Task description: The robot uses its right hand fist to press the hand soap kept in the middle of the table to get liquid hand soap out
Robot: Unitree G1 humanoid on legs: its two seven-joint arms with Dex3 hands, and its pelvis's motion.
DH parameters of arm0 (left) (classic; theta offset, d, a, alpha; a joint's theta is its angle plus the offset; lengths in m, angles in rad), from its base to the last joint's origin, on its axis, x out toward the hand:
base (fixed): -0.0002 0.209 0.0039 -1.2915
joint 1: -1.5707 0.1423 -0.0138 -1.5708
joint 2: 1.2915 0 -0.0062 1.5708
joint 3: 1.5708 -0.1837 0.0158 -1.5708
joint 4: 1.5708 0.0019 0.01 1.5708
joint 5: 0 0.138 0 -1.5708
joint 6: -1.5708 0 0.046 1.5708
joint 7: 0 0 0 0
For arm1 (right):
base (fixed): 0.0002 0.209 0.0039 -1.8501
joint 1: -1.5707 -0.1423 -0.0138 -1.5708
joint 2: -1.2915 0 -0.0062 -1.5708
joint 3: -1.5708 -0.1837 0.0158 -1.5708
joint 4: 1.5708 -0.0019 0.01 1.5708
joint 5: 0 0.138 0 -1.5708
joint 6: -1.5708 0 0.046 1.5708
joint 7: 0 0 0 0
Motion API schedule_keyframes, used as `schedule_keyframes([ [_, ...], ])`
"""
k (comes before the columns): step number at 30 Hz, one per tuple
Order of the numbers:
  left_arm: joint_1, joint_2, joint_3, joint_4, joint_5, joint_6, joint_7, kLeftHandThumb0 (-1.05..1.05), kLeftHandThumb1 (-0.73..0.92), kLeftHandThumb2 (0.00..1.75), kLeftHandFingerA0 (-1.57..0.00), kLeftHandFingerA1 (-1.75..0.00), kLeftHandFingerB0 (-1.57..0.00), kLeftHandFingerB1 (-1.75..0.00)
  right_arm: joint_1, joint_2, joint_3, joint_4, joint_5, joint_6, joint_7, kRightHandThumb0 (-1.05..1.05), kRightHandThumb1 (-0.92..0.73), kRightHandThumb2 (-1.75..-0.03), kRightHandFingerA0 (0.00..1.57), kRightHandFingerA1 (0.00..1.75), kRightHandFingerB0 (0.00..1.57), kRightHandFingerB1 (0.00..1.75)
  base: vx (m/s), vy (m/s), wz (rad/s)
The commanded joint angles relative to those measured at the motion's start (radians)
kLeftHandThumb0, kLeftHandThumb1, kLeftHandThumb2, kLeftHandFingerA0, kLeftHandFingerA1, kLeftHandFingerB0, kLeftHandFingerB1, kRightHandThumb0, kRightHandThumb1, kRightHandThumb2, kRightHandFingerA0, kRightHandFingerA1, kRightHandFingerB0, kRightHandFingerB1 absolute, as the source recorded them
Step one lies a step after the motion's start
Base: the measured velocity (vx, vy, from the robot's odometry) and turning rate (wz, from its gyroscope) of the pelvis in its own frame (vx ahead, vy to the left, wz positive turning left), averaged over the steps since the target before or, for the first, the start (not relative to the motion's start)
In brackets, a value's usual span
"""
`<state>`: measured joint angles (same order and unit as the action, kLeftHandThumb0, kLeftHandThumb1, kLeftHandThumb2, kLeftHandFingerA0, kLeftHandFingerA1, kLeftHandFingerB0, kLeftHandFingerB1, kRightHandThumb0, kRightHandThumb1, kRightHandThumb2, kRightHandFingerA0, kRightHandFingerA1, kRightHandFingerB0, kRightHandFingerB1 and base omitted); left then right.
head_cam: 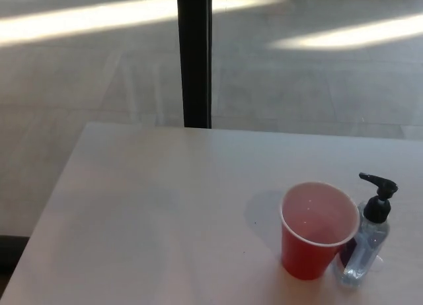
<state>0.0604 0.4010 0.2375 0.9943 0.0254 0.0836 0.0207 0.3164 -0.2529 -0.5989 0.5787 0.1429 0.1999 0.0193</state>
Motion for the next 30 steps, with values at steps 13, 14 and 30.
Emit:
schedule_keyframes([
  [13,-0.037,0.057,0.128,0.054,-0.066,0.033,0.041,-0.36,0.55,1.11,-0.64,-0.82,-0.49,-0.74,-0.536,-0.211,-0.354,-0.382,0.418,0.377,-0.123,-0.54,-0.31,-0.91,1.14,0.56,0.63,0.67,0.0,0.0,-0.01],
  [14,-0.04,0.058,0.129,0.061,-0.066,0.033,0.043,-0.36,0.55,1.11,-0.65,-0.82,-0.51,-0.75,-0.569,-0.213,-0.347,-0.421,0.428,0.389,-0.123,-0.54,-0.28,-0.9,1.23,0.59,0.92,0.56,0.0,0.0,0.0],
  [30,-0.043,0.051,0.122,0.073,-0.061,0.031,0.051,-0.38,0.55,1.11,-0.68,-0.84,-0.55,-0.77,-0.798,-0.106,0.0,-0.971,0.35,0.41,-0.124,-0.05,-0.73,-1.05,0.9,1.75,0.73,1.43,0.0,0.0,0.03],
])
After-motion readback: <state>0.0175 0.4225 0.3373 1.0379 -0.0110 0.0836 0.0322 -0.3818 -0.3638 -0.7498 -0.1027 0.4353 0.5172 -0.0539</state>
